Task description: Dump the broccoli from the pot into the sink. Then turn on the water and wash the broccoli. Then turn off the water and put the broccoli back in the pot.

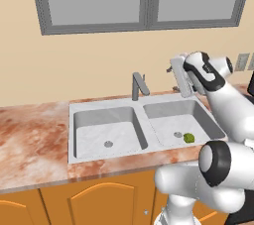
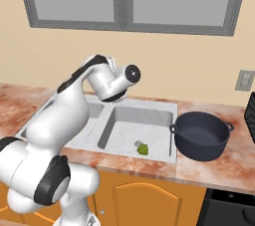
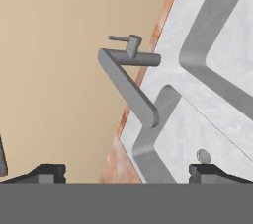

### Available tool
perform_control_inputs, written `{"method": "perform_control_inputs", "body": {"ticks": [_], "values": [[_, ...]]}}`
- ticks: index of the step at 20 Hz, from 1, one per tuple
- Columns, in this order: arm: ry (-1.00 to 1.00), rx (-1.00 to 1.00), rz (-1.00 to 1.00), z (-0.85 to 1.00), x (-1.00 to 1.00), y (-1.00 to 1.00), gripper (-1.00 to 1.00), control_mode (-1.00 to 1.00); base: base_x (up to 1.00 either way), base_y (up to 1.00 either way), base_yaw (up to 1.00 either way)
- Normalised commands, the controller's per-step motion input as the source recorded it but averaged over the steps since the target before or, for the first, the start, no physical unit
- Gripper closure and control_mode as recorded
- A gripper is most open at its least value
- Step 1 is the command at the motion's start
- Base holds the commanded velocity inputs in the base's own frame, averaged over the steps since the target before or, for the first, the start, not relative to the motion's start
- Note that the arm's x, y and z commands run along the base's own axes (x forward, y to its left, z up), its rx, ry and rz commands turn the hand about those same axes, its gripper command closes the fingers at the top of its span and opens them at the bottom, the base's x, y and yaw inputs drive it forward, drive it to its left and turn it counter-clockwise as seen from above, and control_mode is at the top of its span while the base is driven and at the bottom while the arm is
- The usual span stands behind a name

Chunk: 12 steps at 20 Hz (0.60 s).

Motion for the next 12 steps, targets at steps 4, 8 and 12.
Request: {"method": "perform_control_inputs", "body": {"ticks": [4,8,12], "values": [[0.02,0.0,-0.04,-0.26,0.1,0.0,-1.0,-1.0,0.0,0.0,0.0],[0.0,0.0,-0.06,-0.29,0.03,0.02,-1.0,-1.0,0.0,0.0,0.0],[0.0,0.0,-0.06,-0.26,0.07,0.11,-1.0,-1.0,0.0,0.0,0.0]]}}
